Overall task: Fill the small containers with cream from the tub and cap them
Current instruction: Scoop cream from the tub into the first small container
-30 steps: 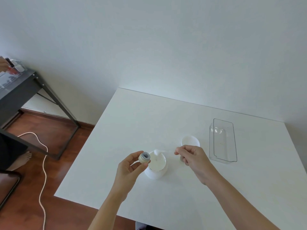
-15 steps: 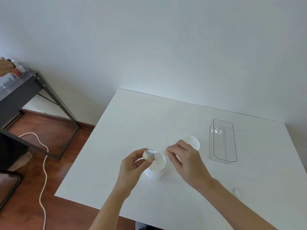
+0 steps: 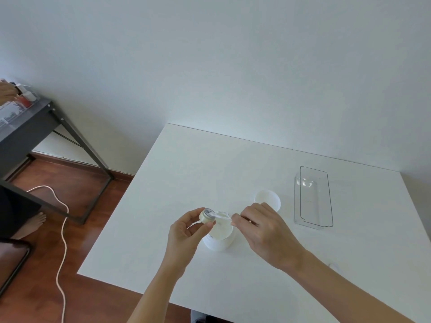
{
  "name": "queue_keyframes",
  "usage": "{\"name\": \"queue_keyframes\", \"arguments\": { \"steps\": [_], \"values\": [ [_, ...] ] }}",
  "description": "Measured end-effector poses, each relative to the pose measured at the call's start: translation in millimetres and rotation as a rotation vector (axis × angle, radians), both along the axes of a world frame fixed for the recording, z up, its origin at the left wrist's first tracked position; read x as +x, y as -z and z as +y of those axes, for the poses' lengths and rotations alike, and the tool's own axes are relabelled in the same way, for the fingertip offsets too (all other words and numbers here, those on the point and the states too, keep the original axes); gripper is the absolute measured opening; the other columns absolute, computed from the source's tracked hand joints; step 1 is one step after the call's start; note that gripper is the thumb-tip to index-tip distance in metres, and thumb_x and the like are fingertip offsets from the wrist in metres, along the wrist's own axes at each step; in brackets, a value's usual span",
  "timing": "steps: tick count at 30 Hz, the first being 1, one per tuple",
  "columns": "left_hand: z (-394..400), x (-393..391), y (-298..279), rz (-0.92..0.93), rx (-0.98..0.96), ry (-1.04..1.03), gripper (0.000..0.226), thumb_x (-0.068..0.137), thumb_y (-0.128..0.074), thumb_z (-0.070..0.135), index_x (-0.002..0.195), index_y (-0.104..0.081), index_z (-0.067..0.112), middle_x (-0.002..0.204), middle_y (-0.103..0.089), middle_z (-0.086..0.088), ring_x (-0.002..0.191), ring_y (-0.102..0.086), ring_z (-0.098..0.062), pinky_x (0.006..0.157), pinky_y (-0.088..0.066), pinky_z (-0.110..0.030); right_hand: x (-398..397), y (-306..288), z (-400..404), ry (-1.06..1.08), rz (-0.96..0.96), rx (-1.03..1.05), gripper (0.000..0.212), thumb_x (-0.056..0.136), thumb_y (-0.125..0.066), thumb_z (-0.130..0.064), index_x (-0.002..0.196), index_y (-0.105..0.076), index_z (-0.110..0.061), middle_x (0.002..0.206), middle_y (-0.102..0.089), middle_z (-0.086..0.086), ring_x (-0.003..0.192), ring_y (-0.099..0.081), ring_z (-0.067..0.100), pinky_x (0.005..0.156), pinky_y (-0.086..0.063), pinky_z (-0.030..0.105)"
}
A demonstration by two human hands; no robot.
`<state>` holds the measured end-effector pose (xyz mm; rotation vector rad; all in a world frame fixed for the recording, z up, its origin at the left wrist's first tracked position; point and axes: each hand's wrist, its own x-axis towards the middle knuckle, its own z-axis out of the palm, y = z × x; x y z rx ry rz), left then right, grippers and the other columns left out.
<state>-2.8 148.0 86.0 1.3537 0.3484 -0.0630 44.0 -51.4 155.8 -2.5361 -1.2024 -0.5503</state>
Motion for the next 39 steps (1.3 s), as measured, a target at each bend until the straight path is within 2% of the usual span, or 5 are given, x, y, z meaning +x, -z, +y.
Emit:
{"name": "queue_keyframes", "arguments": {
  "steps": [7, 13, 21, 29, 39],
  "values": [
    [4, 1, 3, 0.012, -0.011, -0.008, 0.031, 0.086, -0.078, 0.009, 0.115, -0.072, 0.019, 0.111, -0.078, -0.001, 0.102, -0.075, -0.022, 0.084, -0.056, -0.022, 0, -2, -3, 0.024, 0.072, 0.000, 0.013, 0.077, -0.071, 0.004, 0.078, -0.068, -0.009, 0.065, -0.049, 0.002, 0.057, -0.044, 0.022, 0.052, -0.041, 0.032],
    [10, 1, 6, 0.019, -0.111, -0.060, 0.046, 0.075, -0.082, 0.026, 0.117, -0.064, 0.017, 0.114, -0.075, -0.010, 0.104, -0.075, -0.029, 0.090, -0.058, -0.035, 9, -3, -8, 0.226, 0.369, 0.138, 0.014, 0.093, -0.059, -0.011, 0.081, -0.066, -0.009, 0.070, -0.050, 0.001, 0.059, -0.044, 0.022, 0.055, -0.043, 0.032],
    [18, -5, 10, 0.034, -0.101, -0.012, 0.048, 0.068, -0.085, 0.031, 0.113, -0.072, 0.023, 0.116, -0.074, -0.002, 0.101, -0.073, -0.021, 0.094, -0.054, -0.034, 28, 33, 15, 0.191, 0.475, -0.207, 0.033, 0.100, -0.044, -0.023, 0.080, -0.065, -0.007, 0.085, -0.055, 0.007, 0.074, -0.049, 0.025, 0.073, -0.037, 0.030],
    [18, -11, 7, 0.038, -0.043, 0.002, 0.048, 0.067, -0.082, 0.032, 0.112, -0.070, 0.020, 0.111, -0.074, 0.002, 0.085, -0.070, -0.013, 0.090, -0.050, -0.034, 39, 49, 39, 0.161, 0.445, -0.550, 0.018, 0.091, -0.044, -0.002, 0.083, -0.058, -0.011, 0.080, -0.038, 0.003, 0.073, -0.037, 0.022, 0.068, -0.027, 0.030],
    [20, -10, 10, 0.037, -0.059, -0.006, 0.046, 0.067, -0.085, 0.030, 0.110, -0.071, 0.022, 0.114, -0.074, 0.000, 0.094, -0.072, -0.017, 0.094, -0.050, -0.035, 39, 51, 28, 0.338, 0.805, -0.222, 0.023, 0.096, -0.048, -0.016, 0.081, -0.061, -0.005, 0.087, -0.054, 0.004, 0.078, -0.054, 0.024, 0.069, -0.043, 0.034]
  ]
}}
